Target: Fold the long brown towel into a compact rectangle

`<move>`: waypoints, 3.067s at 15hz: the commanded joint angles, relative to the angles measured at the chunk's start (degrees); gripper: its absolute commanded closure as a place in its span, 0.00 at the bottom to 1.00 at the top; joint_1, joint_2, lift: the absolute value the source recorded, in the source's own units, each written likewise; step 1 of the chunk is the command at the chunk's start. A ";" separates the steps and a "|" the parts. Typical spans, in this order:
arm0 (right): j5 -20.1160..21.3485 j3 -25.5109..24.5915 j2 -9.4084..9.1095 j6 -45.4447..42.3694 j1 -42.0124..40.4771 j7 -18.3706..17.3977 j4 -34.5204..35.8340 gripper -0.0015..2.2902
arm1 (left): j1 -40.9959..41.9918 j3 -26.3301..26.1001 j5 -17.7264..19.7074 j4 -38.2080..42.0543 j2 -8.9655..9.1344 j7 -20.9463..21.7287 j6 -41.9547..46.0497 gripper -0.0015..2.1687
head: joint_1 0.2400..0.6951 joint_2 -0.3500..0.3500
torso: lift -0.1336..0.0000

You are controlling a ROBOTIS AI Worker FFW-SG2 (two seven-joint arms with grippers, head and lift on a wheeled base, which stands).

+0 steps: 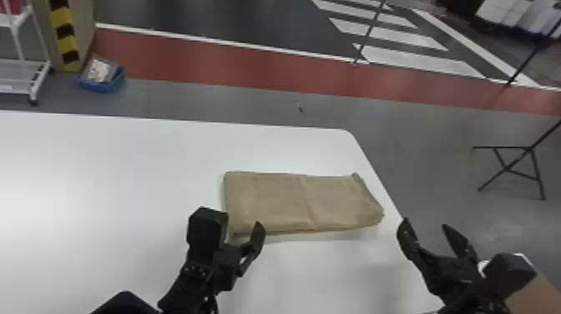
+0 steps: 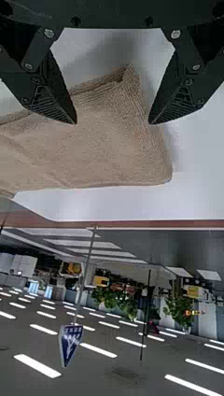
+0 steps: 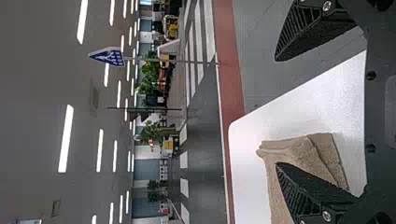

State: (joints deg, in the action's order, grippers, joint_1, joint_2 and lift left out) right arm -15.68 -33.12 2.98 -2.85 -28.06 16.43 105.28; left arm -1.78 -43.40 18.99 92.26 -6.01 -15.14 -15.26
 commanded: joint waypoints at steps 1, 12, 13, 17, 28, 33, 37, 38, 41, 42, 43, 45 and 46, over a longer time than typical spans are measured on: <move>-0.14 0.16 0.01 0.00 0.29 0.00 -0.43 0.04 | -0.69 0.15 -0.36 -1.21 0.04 -0.51 0.36 0.24 | 1.00 0.00 | 0.07; -0.06 0.51 -0.08 -0.53 0.82 0.09 -1.39 0.04 | -1.12 -0.20 -1.77 -2.08 0.04 -1.38 -1.22 0.24 | 1.00 0.00 | 0.07; -0.06 0.51 -0.08 -0.53 0.82 0.09 -1.39 0.04 | -1.12 -0.29 -1.77 -2.08 0.04 -1.38 -2.10 0.24 | 1.00 0.00 | 0.07; -0.06 0.60 -0.08 -0.53 0.82 0.18 -1.48 0.04 | -1.12 -0.64 -1.86 -2.35 0.04 -1.30 -4.04 0.24 | 1.00 0.00 | 0.07; -0.14 0.60 -0.16 -1.06 0.82 0.35 -1.66 0.04 | -1.74 3.58 -3.96 -0.68 -0.75 -2.70 -3.86 0.68 | 1.00 0.00 | 0.07; -0.06 0.86 -0.16 -0.88 0.99 0.35 -1.48 0.04 | -3.85 9.47 -3.88 0.73 -2.78 -1.91 -5.97 0.68 | 1.00 0.00 | 0.07; -0.06 1.39 -0.16 -0.88 1.26 0.35 -1.39 0.04 | -2.79 17.91 -1.42 3.63 -6.91 -1.30 -7.03 0.68 | 1.00 0.00 | 0.07; 0.03 1.47 -0.16 -0.88 1.35 0.35 -1.31 0.04 | -1.21 19.93 -0.54 4.95 -7.96 -1.21 -7.03 0.68 | 1.00 0.00 | 0.07; 0.74 2.35 -0.16 -0.71 2.14 0.18 -1.31 0.04 | 5.55 24.59 -0.54 12.42 -9.10 -1.21 -10.19 0.68 | 1.00 0.00 | 0.07; 1.00 2.53 -0.16 -0.71 2.49 0.09 -1.39 0.04 | 7.22 24.59 -0.80 14.44 -9.46 -1.21 -11.42 0.68 | 1.00 0.00 | 0.07; 1.26 3.14 -0.16 -0.53 2.58 0.00 -1.39 0.04 | 9.33 24.59 -1.42 16.28 -10.16 -1.30 -11.77 0.68 | 1.00 0.00 | 0.07; 1.44 3.67 -0.25 -0.53 2.58 -0.09 -1.39 0.04 | 12.50 24.06 -3.70 19.01 -10.25 -1.21 -13.70 0.68 | 1.00 0.00 | 0.07; 1.53 3.67 -0.25 -0.53 2.58 -0.09 -1.39 0.04 | 13.64 23.80 -4.40 20.85 -10.25 -1.30 -16.87 0.68 | 1.00 0.00 | 0.07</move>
State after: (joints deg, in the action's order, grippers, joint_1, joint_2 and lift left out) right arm -14.27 -29.61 2.76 -3.39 -25.50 16.35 103.89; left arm 10.04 -19.20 15.75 110.90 -16.21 -16.40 -29.04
